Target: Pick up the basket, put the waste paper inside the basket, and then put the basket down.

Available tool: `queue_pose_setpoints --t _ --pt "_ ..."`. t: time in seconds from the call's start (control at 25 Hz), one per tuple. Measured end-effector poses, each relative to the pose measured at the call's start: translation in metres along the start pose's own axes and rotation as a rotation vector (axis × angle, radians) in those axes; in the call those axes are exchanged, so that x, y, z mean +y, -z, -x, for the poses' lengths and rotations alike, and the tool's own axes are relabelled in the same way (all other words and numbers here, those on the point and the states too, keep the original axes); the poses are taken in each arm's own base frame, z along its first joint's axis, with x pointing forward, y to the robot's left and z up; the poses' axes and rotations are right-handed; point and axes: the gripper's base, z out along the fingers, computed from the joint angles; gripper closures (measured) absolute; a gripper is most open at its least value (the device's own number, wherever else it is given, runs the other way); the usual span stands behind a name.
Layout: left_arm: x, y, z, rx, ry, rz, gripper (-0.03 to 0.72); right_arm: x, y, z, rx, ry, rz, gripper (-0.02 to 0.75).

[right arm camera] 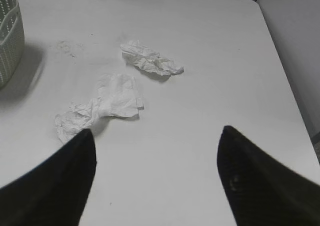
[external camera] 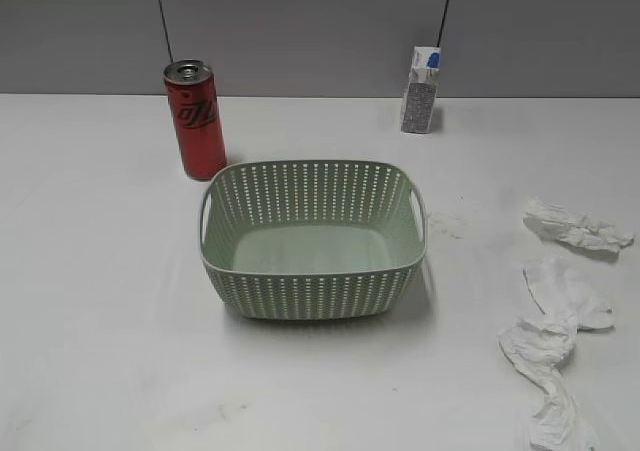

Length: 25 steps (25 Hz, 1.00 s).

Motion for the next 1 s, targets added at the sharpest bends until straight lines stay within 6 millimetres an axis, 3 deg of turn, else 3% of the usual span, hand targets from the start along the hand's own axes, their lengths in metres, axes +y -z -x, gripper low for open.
queue_pose_setpoints --t 1.0 --pt "0.0000 0.0000 0.0000 0.000 0.000 0.000 0.197 0.0000 0.0000 0.0000 0.000 0.001 0.000 0.167"
